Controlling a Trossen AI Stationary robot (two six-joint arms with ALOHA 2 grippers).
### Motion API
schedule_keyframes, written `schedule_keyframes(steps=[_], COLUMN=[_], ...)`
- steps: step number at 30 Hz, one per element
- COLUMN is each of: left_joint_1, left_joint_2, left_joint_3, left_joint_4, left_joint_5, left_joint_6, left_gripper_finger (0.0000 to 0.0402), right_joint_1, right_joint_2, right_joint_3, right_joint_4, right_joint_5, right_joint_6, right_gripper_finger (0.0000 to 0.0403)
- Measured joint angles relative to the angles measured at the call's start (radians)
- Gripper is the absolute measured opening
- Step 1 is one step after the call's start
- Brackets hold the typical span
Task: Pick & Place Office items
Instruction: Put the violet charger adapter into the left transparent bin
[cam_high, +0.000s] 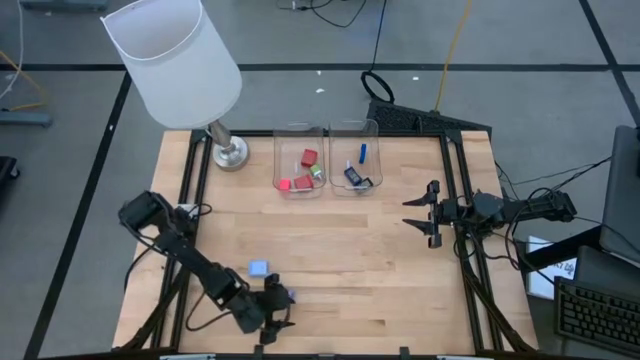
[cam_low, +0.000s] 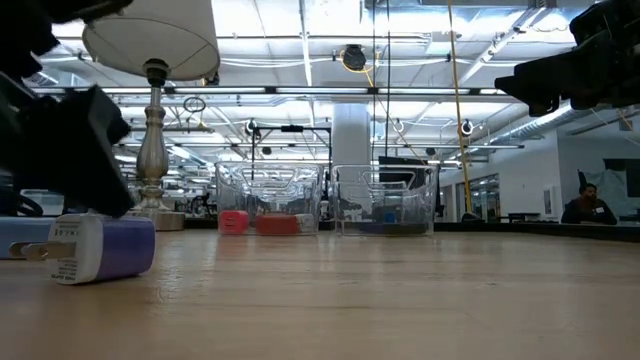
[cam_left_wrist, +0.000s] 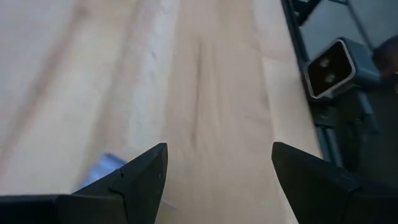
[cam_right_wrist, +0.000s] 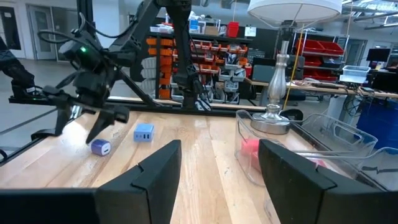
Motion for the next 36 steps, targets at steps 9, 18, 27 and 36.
schedule_keyframes(steps=[9,18,27,36], left_joint_1=[0.01,0.025,0.032,0.011], left_joint_2=[0.041,0.038,0.037,0.035], left_joint_3=[0.0,0.003,0.003,0.006], left_joint_4=[0.029,-0.121,-0.167,-0.234], left_joint_5=[0.162,0.093,0.133,0.198], left_joint_6=[-0.089,-0.105,-0.133,-0.259], left_gripper_finger=[0.0285,0.0285,0.0285,0.0285], right_joint_1=[0.0,0.0,0.0,0.0], right_joint_2=[0.0,0.0,0.0,0.0], right_joint_3=[0.0,0.0,0.0,0.0], right_joint_4=[0.0,0.0,0.0,0.0], right_joint_5=[0.0,0.0,0.0,0.0], right_joint_6=[0.0,0.0,0.0,0.0], right_gripper_finger=[0.0208,0.0206,0.0205,0.0208])
